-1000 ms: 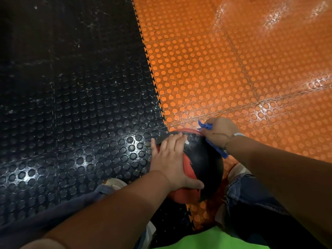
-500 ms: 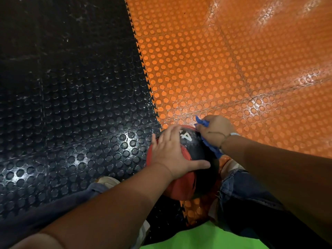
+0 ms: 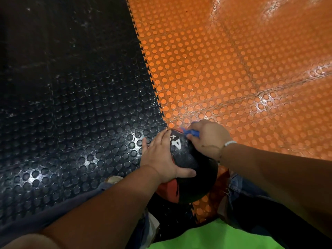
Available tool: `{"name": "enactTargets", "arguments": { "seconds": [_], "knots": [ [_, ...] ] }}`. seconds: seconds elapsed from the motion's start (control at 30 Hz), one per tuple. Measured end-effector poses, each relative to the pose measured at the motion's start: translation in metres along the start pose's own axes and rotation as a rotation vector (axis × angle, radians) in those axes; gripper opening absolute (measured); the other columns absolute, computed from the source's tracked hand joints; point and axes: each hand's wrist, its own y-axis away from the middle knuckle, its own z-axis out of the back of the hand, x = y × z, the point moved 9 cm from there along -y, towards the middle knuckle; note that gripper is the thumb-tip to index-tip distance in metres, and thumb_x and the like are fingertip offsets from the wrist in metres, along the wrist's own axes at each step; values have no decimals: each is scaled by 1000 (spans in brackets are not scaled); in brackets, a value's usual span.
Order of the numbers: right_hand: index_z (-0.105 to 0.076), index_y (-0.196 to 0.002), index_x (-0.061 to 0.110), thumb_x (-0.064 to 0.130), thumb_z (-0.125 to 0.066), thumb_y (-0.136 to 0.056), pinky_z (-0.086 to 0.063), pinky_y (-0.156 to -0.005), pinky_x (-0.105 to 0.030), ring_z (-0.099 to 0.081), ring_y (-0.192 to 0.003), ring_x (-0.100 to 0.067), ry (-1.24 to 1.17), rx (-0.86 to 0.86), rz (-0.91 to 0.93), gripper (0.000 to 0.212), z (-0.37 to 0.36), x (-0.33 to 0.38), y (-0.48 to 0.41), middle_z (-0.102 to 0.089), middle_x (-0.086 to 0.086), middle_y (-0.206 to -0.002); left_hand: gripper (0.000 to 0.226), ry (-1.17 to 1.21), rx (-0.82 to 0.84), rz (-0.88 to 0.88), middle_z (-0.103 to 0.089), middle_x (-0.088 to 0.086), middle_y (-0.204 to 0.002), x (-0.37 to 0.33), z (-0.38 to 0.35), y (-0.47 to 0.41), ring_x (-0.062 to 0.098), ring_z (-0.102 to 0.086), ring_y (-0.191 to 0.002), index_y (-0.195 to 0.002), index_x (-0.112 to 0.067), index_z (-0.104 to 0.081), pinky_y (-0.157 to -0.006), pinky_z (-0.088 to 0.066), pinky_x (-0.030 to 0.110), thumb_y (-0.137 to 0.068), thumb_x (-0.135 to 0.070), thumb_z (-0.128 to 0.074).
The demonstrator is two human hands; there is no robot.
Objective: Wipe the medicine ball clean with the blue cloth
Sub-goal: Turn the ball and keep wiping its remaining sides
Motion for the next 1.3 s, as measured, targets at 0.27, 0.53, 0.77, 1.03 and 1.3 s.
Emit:
{"name": "enactTargets", "arguments": {
  "seconds": [0.27, 0.53, 0.77, 1.03, 1.3],
  "knots": [
    [-58, -95, 14, 30, -46, -95, -25, -48, -20, -47, -73, -21, -37, 127, -250, 20, -9, -34, -11, -45, 4, -69, 142, -3, 8, -16, 4, -9, -159, -8, -1, 2, 10, 1, -146, -151, -24, 5, -114, 14, 46, -44, -87, -64],
    [-62, -100, 23, 34, -53, -92, -39, -69, -24, -55, -80, -20, -195, 200, -207, 16, -13, -37, -11, -57, 1, -81, 142, -9, 28, -63, 8, -10, -159, -1, -4, 8, 8, 6, -146, -151, -26, 8, -116, 14, 43, -45, -84, -66],
    [-68, -100, 18, 31, -60, -89, -47, -71, -28, -60, -78, -21, -210, 313, 35, 19, -14, 0, -15, -68, -3, -86, 142, -23, 23, -68, 6, -10, -159, -1, -2, 4, 8, 5, -146, -151, -25, 7, -116, 14, 43, -44, -85, -66],
    [-66, -97, 12, 32, -57, -90, -42, -64, -27, -57, -77, -26, -160, 221, -47, 23, -11, -14, -23, -63, -7, -79, 144, -28, 6, -76, 5, -10, -159, -11, -3, -2, 10, 4, -146, -151, -23, 6, -118, 10, 43, -43, -86, -65],
    [-65, -94, 14, 32, -59, -89, -44, -63, -26, -60, -75, -24, -209, 195, -98, 19, -11, -10, -25, -63, -4, -76, 143, -16, 6, -90, 2, -8, -159, -19, -5, -2, 11, 2, -146, -152, -21, 2, -118, 8, 44, -43, -85, -66]
  ]
}}
